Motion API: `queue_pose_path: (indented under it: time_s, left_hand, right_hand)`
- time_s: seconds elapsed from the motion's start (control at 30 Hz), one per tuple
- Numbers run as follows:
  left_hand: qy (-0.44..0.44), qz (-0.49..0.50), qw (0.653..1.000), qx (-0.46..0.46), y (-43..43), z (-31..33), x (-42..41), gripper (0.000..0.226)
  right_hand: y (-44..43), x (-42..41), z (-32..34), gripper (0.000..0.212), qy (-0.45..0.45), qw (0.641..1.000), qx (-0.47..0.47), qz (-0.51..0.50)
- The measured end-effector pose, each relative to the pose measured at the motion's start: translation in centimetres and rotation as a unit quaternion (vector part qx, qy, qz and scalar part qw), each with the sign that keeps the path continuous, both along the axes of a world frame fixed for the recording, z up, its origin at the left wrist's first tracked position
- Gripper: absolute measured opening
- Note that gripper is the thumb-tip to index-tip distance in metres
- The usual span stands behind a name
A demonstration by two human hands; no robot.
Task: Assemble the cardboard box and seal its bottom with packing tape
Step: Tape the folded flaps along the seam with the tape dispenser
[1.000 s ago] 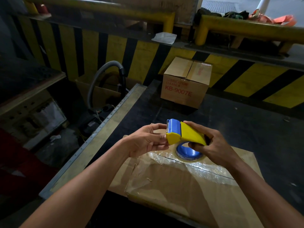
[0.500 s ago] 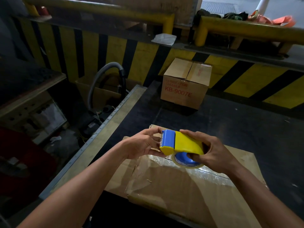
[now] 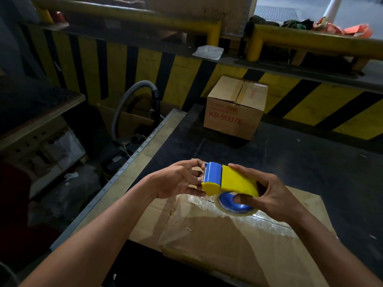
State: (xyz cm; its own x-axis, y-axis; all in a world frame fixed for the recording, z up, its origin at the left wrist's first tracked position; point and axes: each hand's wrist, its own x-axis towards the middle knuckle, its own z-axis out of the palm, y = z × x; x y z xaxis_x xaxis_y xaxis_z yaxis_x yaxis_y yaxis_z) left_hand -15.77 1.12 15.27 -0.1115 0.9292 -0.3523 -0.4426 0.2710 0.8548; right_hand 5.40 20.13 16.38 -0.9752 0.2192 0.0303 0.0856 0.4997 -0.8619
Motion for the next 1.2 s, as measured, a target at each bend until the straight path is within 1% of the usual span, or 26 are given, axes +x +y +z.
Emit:
queue_pose_path:
  time_s: [0.07,0.17,0.2,0.4,0.47,0.57,0.67,0.77,0.83,0.87,0.97,1.03,1.2]
  left_hand:
    - [-0.018,0.008,1.0,0.013,-0.1,-0.2,0.1,0.06]
    - [-0.01,0.022,0.999,0.031,-0.3,-0.5,0.3,0.036]
    - [-0.01,0.029,0.999,0.034,-0.3,-0.6,0.3,0.031]
    - [0.001,0.066,0.998,0.02,-0.6,-1.6,0.0,0.026]
    - [0.006,0.094,0.995,0.011,-1.3,-1.7,-0.7,0.026]
    - [0.023,0.108,0.993,-0.031,-2.5,-2.0,-1.8,0.025]
    - [0.07,0.107,0.989,-0.076,-2.5,-1.8,-1.6,0.027]
    - [0.073,0.154,0.98,-0.103,-1.5,-1.4,-0.9,0.033]
    - [0.066,0.183,0.974,-0.116,-0.9,-1.3,-0.7,0.029]
    - [0.074,0.181,0.973,-0.121,-0.7,-1.2,-0.7,0.027]
    - [0.182,0.131,0.966,-0.126,-0.5,-0.9,-0.6,0.034]
    - [0.22,0.139,0.958,-0.119,-0.6,-0.9,-0.8,0.028]
    - [0.214,0.185,0.954,-0.102,-0.2,-0.6,-1.1,0.013]
  right_hand:
    - [-0.1,0.0,0.1,0.073,0.009,1.0,-0.009,-0.006]
    - [0.1,0.3,-0.4,0.073,0.01,1.0,-0.007,-0.017]
    - [0.2,0.4,-0.6,0.073,0.009,1.0,-0.007,-0.022]
    - [0.3,0.6,-1.0,0.076,-0.008,1.0,0.011,-0.026]
    - [0.7,1.1,-1.1,0.075,-0.009,0.999,0.014,-0.036]
    - [1.5,1.9,-1.6,0.075,-0.017,0.998,0.025,-0.052]
    - [1.4,1.7,-2.0,0.075,-0.021,0.998,0.036,-0.042]
    - [1.4,1.2,-2.1,0.076,-0.013,0.998,0.046,-0.048]
    - [1.5,1.1,-2.0,0.078,-0.015,0.996,0.069,-0.05]
    - [1.4,1.0,-2.1,0.078,-0.014,0.996,0.079,-0.046]
    - [1.3,0.9,-2.0,0.078,-0.008,0.995,0.091,-0.037]
    - [1.3,0.9,-1.8,0.078,-0.006,0.994,0.106,-0.038]
    - [1.0,1.0,-1.4,0.081,-0.002,0.99,0.139,-0.037]
